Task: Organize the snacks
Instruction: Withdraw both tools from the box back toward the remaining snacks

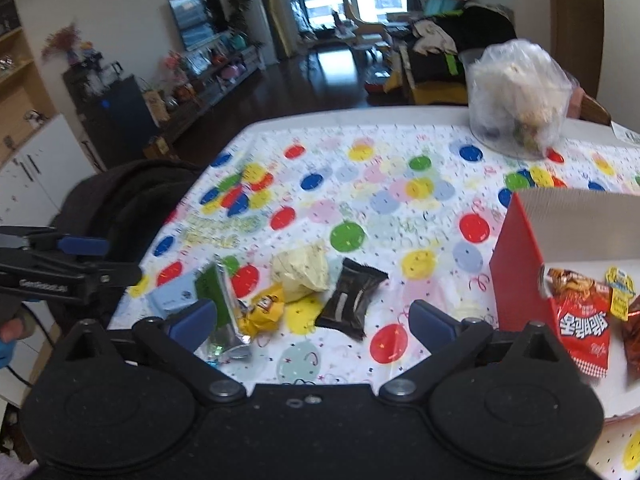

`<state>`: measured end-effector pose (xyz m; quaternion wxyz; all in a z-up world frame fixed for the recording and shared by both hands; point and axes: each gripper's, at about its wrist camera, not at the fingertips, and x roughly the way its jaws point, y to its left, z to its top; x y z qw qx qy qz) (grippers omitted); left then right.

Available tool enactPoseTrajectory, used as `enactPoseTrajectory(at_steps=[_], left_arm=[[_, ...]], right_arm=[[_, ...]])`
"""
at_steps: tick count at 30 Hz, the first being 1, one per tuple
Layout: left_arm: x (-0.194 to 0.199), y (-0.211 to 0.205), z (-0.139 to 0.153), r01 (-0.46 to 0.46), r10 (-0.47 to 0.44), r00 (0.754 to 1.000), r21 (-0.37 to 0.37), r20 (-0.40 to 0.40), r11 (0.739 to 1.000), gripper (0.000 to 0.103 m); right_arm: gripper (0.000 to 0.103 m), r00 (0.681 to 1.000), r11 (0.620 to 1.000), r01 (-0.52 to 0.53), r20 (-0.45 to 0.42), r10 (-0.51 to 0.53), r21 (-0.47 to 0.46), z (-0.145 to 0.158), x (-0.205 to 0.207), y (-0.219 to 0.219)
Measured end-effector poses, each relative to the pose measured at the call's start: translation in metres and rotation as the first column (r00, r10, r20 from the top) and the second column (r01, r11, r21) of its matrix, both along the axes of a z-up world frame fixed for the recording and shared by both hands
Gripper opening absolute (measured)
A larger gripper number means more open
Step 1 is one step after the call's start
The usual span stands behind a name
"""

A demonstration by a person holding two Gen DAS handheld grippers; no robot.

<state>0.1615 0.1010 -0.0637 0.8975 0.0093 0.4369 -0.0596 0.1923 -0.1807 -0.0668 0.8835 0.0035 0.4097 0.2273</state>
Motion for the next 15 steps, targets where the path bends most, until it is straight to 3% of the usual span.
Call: enactPoseTrajectory(at_steps=[5,10,15], left_arm=[[0.01,0.014,-0.022,0.048,-0.048,0.997,0.002,-0.053,0.999,0.084],[0.02,0.019,-0.048,0.089,-0.084,0.992,0.05,-0.099,0.995,0.084],[0.036,0.031,-0.073,0.095,-0.084,0.982,0.063,-0.167,0.993,0.084]], right_arm=[[0.102,1.0,0.998,0.003,-0.023,-0.004,-0.059,-0.018,0.011,0.018],[0.1,0.999,0.992,-0.004,-0.045,-0.002,-0.126,-0.038,0.022,0.031],[0.098,0.998,0.984,0.026,-0.058,-0.036,-0.176,-0.056,0.035,0.037]])
